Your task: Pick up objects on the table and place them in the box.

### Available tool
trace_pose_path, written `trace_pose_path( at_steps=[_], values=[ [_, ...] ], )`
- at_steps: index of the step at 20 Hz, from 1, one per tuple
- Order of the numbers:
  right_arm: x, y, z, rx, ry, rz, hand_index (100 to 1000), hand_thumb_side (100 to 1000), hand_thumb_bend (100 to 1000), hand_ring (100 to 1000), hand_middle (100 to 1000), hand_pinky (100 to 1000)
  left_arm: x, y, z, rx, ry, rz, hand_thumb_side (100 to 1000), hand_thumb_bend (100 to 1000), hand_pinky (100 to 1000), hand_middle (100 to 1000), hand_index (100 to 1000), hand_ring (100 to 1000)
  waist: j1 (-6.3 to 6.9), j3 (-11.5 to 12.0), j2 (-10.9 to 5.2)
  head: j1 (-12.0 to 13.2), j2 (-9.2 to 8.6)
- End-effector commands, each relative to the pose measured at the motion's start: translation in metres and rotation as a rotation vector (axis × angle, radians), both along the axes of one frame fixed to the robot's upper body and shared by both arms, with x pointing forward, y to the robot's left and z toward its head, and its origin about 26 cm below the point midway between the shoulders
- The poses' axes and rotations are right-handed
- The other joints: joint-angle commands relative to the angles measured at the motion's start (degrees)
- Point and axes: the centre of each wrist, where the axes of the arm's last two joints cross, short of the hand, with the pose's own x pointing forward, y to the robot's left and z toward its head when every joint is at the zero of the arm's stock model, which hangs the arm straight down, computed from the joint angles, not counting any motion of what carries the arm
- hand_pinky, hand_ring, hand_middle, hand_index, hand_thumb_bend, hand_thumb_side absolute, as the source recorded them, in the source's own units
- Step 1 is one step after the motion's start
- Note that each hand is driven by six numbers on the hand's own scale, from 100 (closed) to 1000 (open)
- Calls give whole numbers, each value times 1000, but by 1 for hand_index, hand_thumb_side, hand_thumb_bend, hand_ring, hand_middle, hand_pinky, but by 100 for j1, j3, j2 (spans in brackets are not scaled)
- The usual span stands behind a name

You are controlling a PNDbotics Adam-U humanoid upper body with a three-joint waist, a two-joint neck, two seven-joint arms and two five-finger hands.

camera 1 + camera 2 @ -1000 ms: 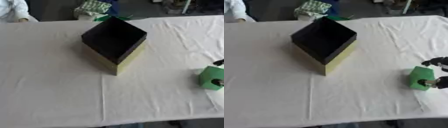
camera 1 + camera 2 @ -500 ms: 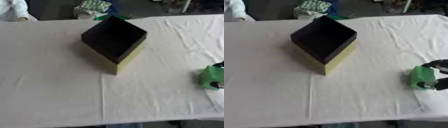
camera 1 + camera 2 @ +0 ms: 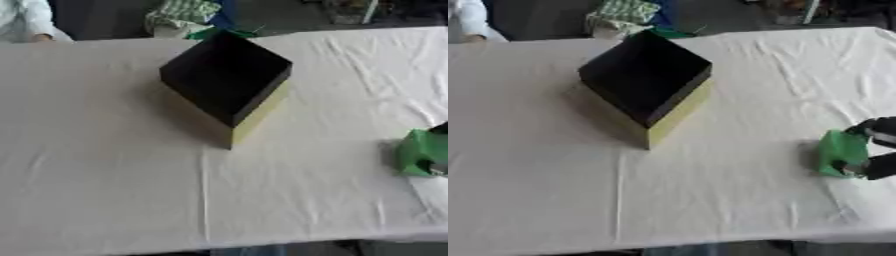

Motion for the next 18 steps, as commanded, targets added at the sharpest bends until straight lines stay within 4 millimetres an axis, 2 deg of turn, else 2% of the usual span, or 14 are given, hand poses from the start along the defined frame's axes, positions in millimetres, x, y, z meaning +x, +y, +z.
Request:
trace_pose_path(
  at_steps=[1,2,3,5,6,7,13,18],
  values=[
    [3,1,19,-2,-83,-19,790,555,172,714,605,873,-1,0,7,12,-24,-8,944,209,639,591,724,709,-23,8,-56,26,27],
    [2,2,20,10,-91,-20,790,556,158,711,604,869,-1,0,7,13,-23,-7,944,209,639,591,724,709,-23,11,-56,37,32],
    [3,5,23,29,-103,-14,792,547,104,704,603,860,-2,0,7,14,-23,-6,944,208,639,591,723,710,-25,9,-56,47,34],
    [4,12,36,66,-126,5,801,556,100,708,612,864,-2,1,7,13,-21,-3,944,208,639,591,723,710,-33,2,-58,53,36],
    [4,15,43,80,-136,15,802,892,100,708,614,864,-2,1,7,14,-20,-2,939,213,639,591,723,710,-37,-1,-59,56,36],
    [5,20,52,89,-154,30,802,554,100,707,614,866,-2,1,6,14,-20,-3,945,208,639,591,722,710,-40,1,-63,58,36],
    [15,43,109,65,-275,105,792,522,100,705,606,891,-1,0,9,24,-27,-10,942,209,639,592,718,710,-61,61,-68,42,37],
    [27,59,141,52,-345,171,788,526,100,698,602,887,1,-3,13,37,-43,-29,940,210,640,593,718,711,-89,153,3,15,-18]
  ],
)
